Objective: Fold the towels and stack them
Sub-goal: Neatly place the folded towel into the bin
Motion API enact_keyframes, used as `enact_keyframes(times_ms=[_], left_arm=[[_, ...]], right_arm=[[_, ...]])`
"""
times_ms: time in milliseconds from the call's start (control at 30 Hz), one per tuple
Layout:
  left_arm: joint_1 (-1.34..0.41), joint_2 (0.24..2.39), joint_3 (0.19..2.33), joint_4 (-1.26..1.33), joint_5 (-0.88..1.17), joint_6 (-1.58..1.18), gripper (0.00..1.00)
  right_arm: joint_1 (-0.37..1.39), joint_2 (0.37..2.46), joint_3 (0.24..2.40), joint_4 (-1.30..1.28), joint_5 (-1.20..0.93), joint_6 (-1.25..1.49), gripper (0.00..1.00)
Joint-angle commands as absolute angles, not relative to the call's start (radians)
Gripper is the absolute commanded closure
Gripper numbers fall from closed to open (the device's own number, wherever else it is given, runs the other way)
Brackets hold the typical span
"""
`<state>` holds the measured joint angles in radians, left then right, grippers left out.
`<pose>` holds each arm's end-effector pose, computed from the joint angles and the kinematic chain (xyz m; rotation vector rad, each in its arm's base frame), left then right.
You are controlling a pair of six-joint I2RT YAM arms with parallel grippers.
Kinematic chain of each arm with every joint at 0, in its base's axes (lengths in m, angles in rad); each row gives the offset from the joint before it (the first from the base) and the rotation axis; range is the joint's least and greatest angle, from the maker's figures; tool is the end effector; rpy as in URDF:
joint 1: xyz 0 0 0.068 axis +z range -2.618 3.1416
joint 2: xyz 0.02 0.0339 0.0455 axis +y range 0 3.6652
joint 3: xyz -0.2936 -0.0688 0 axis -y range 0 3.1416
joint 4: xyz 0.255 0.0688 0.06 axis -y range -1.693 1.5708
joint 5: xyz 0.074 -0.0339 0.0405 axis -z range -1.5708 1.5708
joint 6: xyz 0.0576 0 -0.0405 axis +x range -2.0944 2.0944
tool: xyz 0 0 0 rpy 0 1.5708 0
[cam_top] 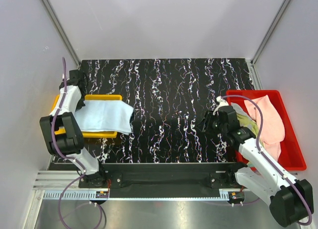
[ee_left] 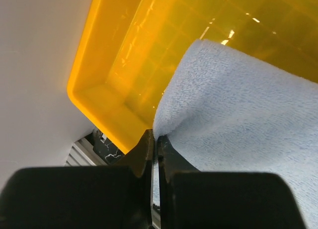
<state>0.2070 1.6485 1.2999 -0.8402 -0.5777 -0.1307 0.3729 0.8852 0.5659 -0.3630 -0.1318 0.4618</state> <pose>0.3346 0.1024 0.2621 -0.6004 2.6085 0.8132 0.1805 0.0787 0.2350 0.0302 2.3148 0.5860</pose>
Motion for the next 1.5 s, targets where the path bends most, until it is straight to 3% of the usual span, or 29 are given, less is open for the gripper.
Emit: enact_keyframes(times_ms=[0,300,733,833,900,1000,1200,1233,1300,1333,1400,1433,1467], left_arm=[[0.230,1.664,1.335,-0.772,-0.676,-0.135,1.00],[0.322,1.712,1.289,-0.651,-0.669,-0.109,1.00],[0.339,1.878,1.413,-0.640,-0.744,-0.080,1.00],[0.342,1.897,1.457,-0.660,-0.764,-0.083,0.88],[0.342,1.905,1.496,-0.693,-0.804,-0.092,0.70],[0.342,1.876,1.471,-0.703,-0.857,-0.113,0.51],[0.339,1.741,1.440,-0.756,-0.804,-0.219,0.47],[0.333,1.711,1.439,-0.756,-0.761,-0.225,0.46],[0.313,1.613,1.436,-0.752,-0.619,-0.239,0.42],[0.305,1.574,1.433,-0.740,-0.539,-0.224,0.32],[0.281,1.470,1.436,-0.747,-0.357,-0.230,0.27],[0.249,1.435,1.421,-0.742,-0.303,-0.230,0.24],[0.227,1.360,1.395,-0.708,-0.203,-0.242,0.17]], right_arm=[[0.376,0.853,0.558,-0.319,-0.121,0.445,0.56],[0.374,0.821,0.546,-0.304,-0.143,0.443,0.56],[0.373,0.815,0.541,-0.290,-0.150,0.437,0.55],[0.373,0.816,0.540,-0.287,-0.150,0.437,0.55],[0.373,0.819,0.541,-0.287,-0.150,0.436,0.55],[0.374,0.824,0.543,-0.288,-0.146,0.436,0.55],[0.374,0.839,0.545,-0.287,-0.137,0.437,0.54],[0.374,0.847,0.548,-0.288,-0.129,0.439,0.53],[0.374,0.860,0.564,-0.307,-0.104,0.448,0.37],[0.374,0.864,0.574,-0.319,-0.098,0.449,0.33],[0.374,0.876,0.629,-0.368,-0.057,0.462,0.24],[0.374,0.877,0.656,-0.391,-0.040,0.466,0.05],[0.374,0.884,0.684,-0.435,-0.022,0.466,0.00]])
